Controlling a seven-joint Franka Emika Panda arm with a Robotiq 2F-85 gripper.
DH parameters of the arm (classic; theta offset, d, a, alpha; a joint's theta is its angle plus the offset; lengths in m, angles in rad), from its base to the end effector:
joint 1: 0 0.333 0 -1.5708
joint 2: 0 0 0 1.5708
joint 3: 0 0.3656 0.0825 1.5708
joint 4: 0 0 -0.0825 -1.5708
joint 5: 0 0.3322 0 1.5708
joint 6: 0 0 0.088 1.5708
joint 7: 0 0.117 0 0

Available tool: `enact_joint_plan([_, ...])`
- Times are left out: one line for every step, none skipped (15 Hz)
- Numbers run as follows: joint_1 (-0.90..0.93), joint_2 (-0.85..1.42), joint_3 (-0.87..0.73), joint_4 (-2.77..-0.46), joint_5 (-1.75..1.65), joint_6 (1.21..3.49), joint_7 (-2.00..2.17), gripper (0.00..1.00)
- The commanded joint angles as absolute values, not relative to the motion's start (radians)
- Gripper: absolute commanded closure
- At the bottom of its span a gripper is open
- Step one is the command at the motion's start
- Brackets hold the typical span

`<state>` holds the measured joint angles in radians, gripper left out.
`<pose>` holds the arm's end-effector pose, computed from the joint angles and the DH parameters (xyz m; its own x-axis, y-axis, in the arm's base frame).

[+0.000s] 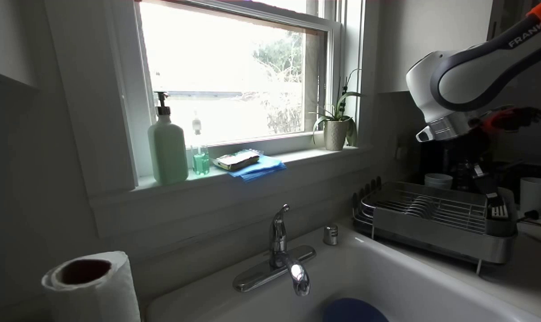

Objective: Pick up the blue bowl from the dish rack and put it in the sink, pick up the silver fork from the dish rack and put it in the blue bowl, close the tap

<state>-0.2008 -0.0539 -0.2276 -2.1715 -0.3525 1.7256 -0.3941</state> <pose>0.3754 -0.2117 0.4628 0.8812 0.0543 -0.4695 0.1202 -0.9865 0.1115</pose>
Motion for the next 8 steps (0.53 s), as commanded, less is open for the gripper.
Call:
enact_joint_plan([-0.195,-0.051,-0.217,-2.172,-0.353,1.739,-0.414,1.00])
enact_joint_plan([-0.193,-0.051,-0.215,-2.170,-0.352,1.736,-0.415,1.00])
enact_joint_plan([-0.191,-0.049,-0.213,-2.163,-0.349,1.730,-0.416,1.00])
enact_joint_plan([-0.190,-0.051,-0.212,-2.160,-0.350,1.728,-0.413,0.99])
enact_joint_plan([-0.190,-0.054,-0.210,-2.152,-0.351,1.723,-0.416,0.99])
enact_joint_plan([-0.190,-0.060,-0.209,-2.149,-0.354,1.717,-0.414,0.99])
enact_joint_plan([-0.190,-0.067,-0.208,-2.146,-0.365,1.716,-0.404,0.99])
enact_joint_plan([-0.191,-0.075,-0.209,-2.138,-0.368,1.713,-0.404,0.99])
